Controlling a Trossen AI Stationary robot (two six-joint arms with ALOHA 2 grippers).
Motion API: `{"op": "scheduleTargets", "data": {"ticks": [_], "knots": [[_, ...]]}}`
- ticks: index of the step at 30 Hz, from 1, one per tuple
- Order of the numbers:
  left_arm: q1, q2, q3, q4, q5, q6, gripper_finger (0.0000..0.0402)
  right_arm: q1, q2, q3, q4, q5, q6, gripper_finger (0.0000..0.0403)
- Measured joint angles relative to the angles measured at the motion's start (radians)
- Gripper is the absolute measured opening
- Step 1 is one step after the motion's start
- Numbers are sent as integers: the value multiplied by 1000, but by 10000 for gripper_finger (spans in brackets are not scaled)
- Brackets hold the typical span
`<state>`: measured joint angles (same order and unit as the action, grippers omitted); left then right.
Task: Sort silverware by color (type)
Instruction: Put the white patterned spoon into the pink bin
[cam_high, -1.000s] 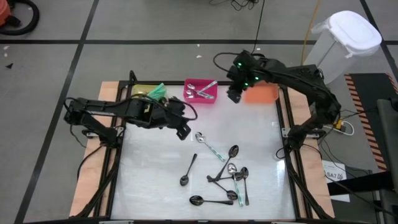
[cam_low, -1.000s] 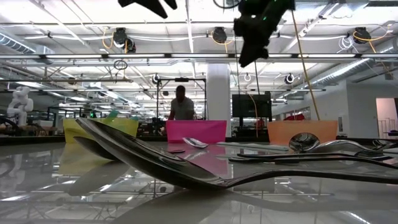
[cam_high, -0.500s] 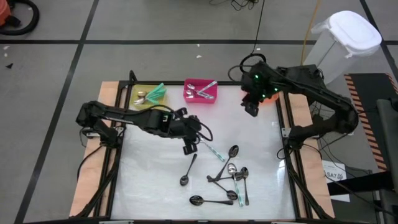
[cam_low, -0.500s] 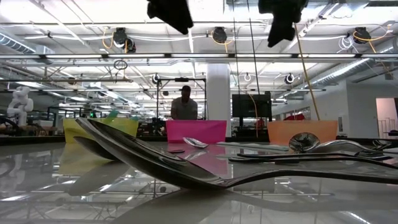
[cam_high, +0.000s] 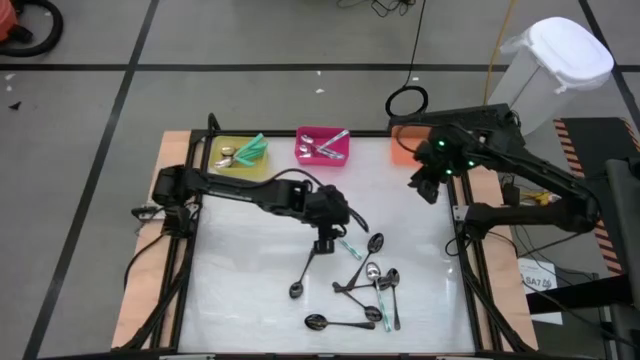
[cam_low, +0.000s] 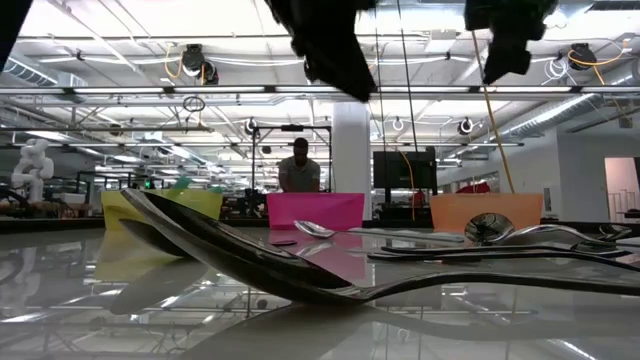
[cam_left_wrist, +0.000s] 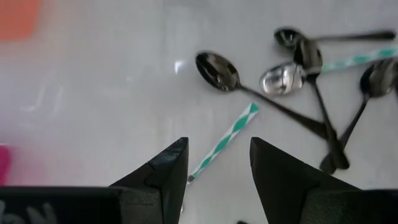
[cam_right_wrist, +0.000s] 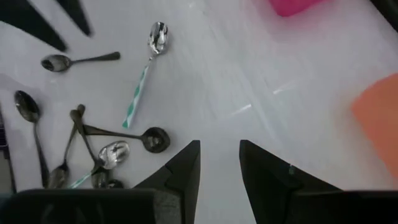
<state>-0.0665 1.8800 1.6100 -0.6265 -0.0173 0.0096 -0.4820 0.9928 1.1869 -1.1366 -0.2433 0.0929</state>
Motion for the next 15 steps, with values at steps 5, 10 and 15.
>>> {"op": "scheduleTargets", "data": {"ticks": [5,10,15], "knots": [[2,78,0,0,26,46,172,0,-88,-19,4,-24,21,109],[2,141,0,10,22,62,172,0,-149,-19,11,-24,32,109],[2,194,0,8,18,169,172,0,-193,-19,8,-24,59,109]]}}
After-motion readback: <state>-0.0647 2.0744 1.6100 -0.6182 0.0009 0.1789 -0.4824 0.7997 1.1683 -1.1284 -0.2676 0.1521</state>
